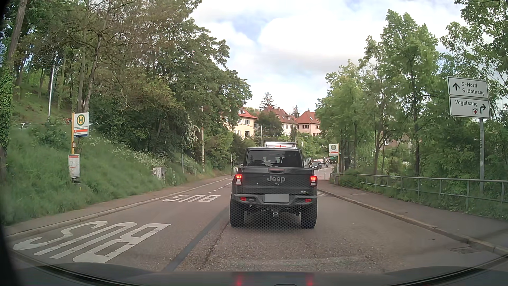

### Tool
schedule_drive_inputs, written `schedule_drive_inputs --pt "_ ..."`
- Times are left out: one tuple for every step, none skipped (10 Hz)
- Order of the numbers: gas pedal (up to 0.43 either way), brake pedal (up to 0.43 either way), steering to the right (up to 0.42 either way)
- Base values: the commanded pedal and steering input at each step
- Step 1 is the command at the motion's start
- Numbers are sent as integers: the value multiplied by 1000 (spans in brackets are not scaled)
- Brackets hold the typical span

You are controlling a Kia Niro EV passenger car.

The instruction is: Follow the waypoints while adhering to traffic rules and regulations

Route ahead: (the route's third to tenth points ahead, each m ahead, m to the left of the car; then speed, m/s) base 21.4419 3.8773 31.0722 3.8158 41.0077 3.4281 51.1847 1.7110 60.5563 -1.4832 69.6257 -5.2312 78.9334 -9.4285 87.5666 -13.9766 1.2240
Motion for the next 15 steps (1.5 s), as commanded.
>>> schedule_drive_inputs --pt "0 0 4" --pt "0 0 4" --pt "0 0 4" --pt "0 0 4" --pt "0 0 4" --pt "0 0 4" --pt "0 0 4" --pt "0 0 4" --pt "0 24 4" --pt "0 67 4" --pt "0 79 4" --pt "0 85 4" --pt "0 110 4" --pt "0 128 4" --pt "0 152 4"
